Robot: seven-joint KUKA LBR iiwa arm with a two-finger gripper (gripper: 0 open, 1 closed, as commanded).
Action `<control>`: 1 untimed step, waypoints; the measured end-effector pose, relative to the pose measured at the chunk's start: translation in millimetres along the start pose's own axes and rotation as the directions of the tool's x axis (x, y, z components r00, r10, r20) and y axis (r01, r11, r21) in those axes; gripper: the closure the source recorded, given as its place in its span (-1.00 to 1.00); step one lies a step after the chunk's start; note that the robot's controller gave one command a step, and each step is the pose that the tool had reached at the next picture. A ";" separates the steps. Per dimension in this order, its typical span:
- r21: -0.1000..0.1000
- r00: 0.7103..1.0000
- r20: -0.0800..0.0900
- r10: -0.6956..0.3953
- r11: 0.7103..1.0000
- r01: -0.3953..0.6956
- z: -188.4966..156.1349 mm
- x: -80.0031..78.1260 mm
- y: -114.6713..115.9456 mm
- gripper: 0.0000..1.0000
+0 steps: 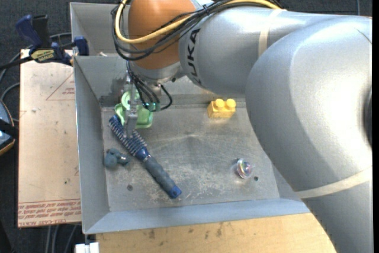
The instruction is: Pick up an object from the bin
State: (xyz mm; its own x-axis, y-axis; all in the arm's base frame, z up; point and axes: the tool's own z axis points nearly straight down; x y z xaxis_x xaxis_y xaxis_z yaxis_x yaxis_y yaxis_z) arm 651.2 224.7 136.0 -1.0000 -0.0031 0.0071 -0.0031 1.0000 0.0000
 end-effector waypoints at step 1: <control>-0.005 0.999 0.019 -0.039 0.999 0.039 46.7 46.3 -2.7 -1.00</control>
Offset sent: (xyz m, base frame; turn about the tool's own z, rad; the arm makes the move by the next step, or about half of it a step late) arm -0.0635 -0.0054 -0.0653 -0.0442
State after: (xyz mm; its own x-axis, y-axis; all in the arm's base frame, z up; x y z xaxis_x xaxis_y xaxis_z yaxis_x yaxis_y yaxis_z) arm 604.5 221.8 89.6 -0.9990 -0.0421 -0.0119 -0.0421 0.9991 0.0048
